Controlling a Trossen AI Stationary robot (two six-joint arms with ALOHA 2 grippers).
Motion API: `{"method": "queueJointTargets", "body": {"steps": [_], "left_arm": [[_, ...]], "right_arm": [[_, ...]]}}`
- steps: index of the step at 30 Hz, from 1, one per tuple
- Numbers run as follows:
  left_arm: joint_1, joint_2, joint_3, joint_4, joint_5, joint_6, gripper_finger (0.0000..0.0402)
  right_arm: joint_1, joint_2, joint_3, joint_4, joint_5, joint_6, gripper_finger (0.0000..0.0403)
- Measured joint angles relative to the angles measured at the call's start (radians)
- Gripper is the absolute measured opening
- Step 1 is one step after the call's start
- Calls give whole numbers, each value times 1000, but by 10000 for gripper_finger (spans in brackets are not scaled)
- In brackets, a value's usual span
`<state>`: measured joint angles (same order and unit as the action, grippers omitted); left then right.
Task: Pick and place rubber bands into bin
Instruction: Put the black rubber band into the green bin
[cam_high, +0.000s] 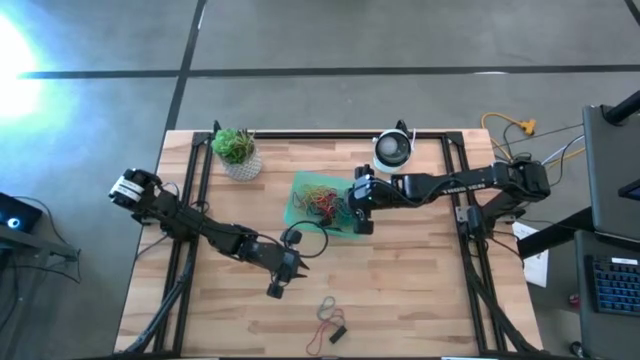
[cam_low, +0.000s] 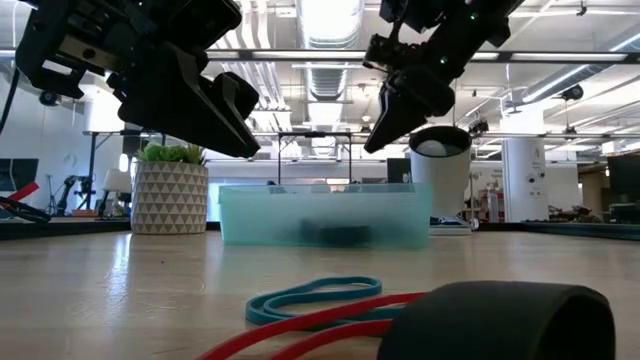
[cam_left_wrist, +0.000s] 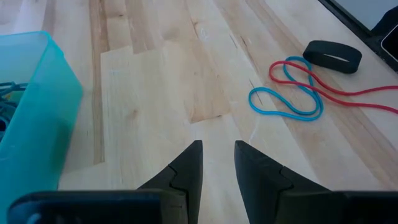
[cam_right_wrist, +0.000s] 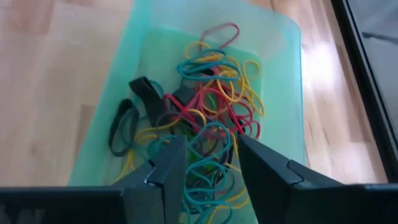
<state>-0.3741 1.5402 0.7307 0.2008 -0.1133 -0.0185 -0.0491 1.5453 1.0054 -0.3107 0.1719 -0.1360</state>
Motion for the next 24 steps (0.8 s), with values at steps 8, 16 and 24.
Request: {"method": "queueJointTargets", "body": {"steps": [8, 16, 24], "left_arm": [[0, 0, 0, 0, 0, 0, 77], [0, 0, 0, 0, 0, 0, 77], [0, 0, 0, 1, 0, 0, 77]], "right_arm": [[132, -3, 0, 24, -93, -23, 141], [316, 79, 0, 192, -182, 32, 126], [430, 234, 0, 303, -222, 124, 114]]}}
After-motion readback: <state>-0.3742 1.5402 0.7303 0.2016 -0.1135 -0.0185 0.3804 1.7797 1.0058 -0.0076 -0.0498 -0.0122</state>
